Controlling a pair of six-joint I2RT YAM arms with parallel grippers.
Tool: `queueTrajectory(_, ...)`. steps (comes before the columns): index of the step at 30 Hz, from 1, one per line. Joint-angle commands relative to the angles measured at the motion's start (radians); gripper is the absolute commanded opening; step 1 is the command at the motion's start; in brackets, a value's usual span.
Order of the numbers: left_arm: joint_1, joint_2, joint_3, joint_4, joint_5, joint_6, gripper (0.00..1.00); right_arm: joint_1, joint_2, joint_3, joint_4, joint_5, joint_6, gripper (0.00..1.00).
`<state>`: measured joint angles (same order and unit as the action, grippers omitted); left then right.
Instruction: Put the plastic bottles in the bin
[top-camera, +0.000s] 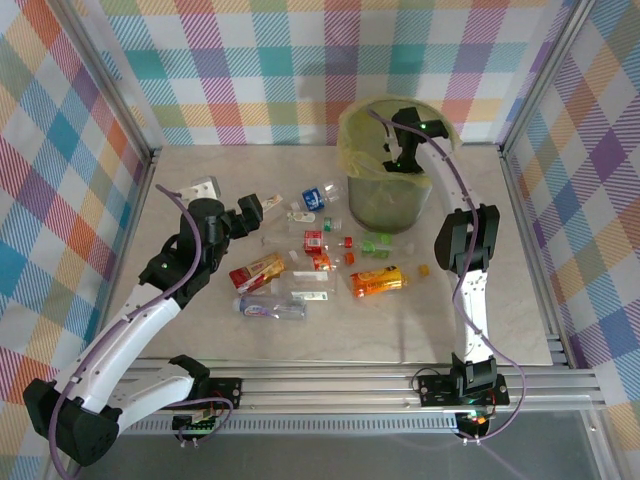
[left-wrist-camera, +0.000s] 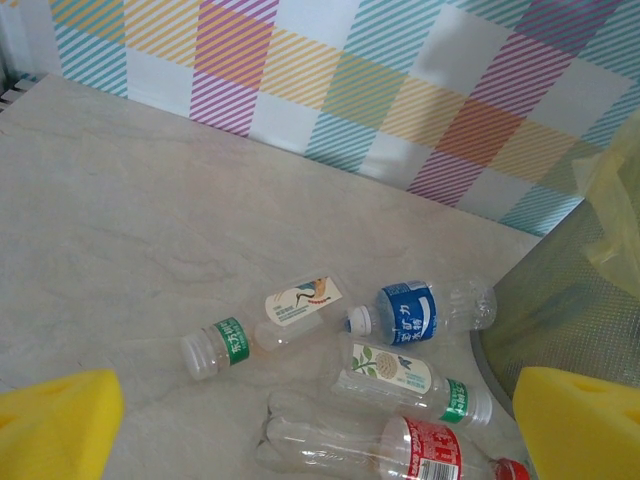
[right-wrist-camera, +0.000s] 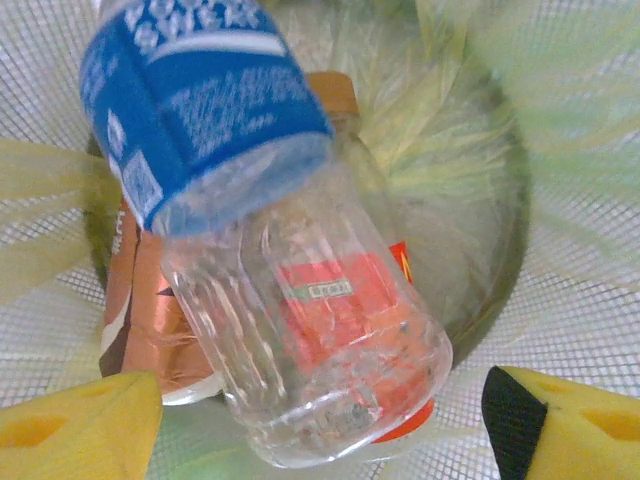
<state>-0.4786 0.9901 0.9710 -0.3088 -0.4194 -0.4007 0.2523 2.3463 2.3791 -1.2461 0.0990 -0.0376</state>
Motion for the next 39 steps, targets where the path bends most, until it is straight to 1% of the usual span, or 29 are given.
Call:
queueTrajectory(1,0.014,0.006,0.000,0.007,-0.001,-0.012,1.00,0.016,-0.066,-0.044,-0.036,-0.026,0.015,0.84)
queueTrajectory(10,0.014,0.009,0.001,0.007,-0.001,-0.018,1.00,0.027,-0.139,-0.114,-0.052,-0.063,0.036,0.84)
queueTrajectory(19,0.014,-0.007,-0.006,-0.003,-0.010,-0.021,1.00,0.028,-0.145,-0.129,-0.059,-0.091,0.036,0.84)
queueTrajectory(30,0.015,-0.016,-0.012,-0.006,-0.021,-0.027,1.00,0.028,-0.167,-0.173,-0.058,-0.170,0.019,0.82)
queueTrajectory(35,0.014,-0.016,-0.012,-0.006,-0.020,-0.029,1.00,0.028,-0.172,-0.173,-0.063,-0.176,0.016,0.82)
queueTrajectory(39,0.014,-0.017,-0.011,-0.006,-0.019,-0.027,1.00,0.028,-0.164,-0.100,-0.083,-0.146,0.021,0.83)
